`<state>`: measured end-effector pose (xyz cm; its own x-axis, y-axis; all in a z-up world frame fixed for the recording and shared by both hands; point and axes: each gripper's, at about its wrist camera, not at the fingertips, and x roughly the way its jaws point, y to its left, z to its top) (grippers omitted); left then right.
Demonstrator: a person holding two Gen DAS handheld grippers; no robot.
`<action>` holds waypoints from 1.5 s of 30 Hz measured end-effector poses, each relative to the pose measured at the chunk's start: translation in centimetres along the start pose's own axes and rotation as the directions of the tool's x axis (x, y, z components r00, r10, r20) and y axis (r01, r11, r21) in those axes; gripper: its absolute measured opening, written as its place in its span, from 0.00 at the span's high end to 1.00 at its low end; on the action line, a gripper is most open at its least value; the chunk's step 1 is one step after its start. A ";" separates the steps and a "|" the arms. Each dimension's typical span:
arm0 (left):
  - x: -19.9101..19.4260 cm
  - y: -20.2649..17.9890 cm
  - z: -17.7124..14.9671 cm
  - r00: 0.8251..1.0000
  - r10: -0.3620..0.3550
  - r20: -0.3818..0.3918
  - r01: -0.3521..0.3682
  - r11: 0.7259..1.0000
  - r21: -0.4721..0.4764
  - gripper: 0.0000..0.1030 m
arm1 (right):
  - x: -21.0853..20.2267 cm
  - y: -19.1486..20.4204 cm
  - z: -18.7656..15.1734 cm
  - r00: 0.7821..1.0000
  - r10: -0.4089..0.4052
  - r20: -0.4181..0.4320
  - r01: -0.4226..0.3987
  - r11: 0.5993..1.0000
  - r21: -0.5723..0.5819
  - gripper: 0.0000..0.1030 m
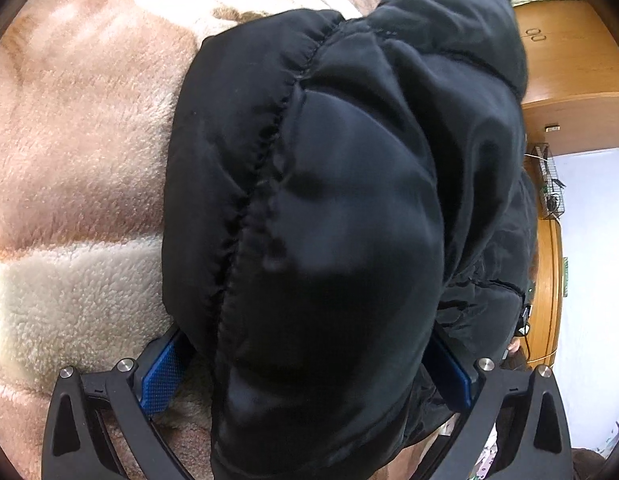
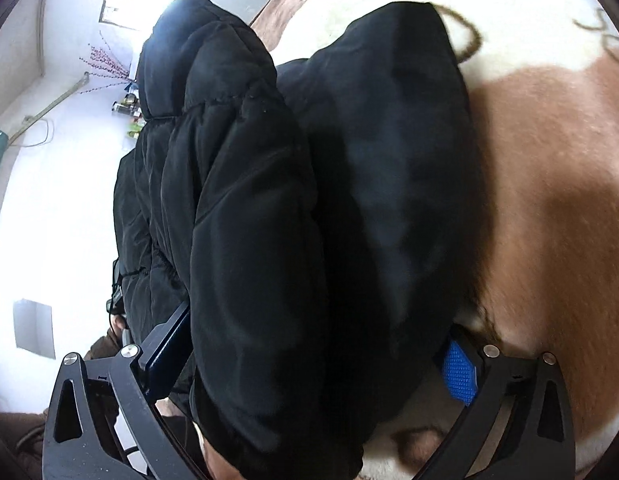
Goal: Fold large clothes
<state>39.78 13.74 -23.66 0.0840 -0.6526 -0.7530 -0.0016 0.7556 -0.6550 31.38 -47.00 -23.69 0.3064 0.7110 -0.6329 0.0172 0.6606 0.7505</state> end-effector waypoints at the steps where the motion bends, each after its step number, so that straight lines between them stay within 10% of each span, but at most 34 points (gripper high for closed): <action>1: 0.1 0.0 0.0 1.000 0.007 -0.001 -0.007 1.000 -0.002 0.00 | 0.1 0.1 0.1 1.000 -0.007 -0.005 0.007 1.000 -0.007 0.00; 15: 2.6 -4.2 1.2 0.994 0.109 -0.012 -0.109 0.994 0.022 0.01 | 1.2 2.0 -0.2 0.996 -0.090 -0.004 0.090 0.996 -0.027 0.04; 22: 3.1 -6.4 0.8 0.998 0.068 -0.003 -0.068 0.998 0.009 0.35 | 2.0 4.9 0.1 0.995 -0.098 0.009 0.098 0.994 -0.050 0.23; 38: 6.8 -9.7 1.4 0.995 0.098 -0.017 -0.098 0.995 0.000 0.14 | 1.6 3.9 -0.3 0.998 -0.063 0.008 0.063 0.996 -0.055 0.30; 45: 6.7 -11.7 1.0 0.996 0.092 0.005 -0.092 0.995 0.026 0.48 | 1.6 5.6 -0.8 0.997 -0.066 0.035 0.069 0.993 -0.093 0.44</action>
<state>41.34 0.55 -21.00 0.0889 -0.5804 -0.8095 0.0165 0.8134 -0.5814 31.18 -41.92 -20.69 0.3374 0.6569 -0.6743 -0.0502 0.7278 0.6839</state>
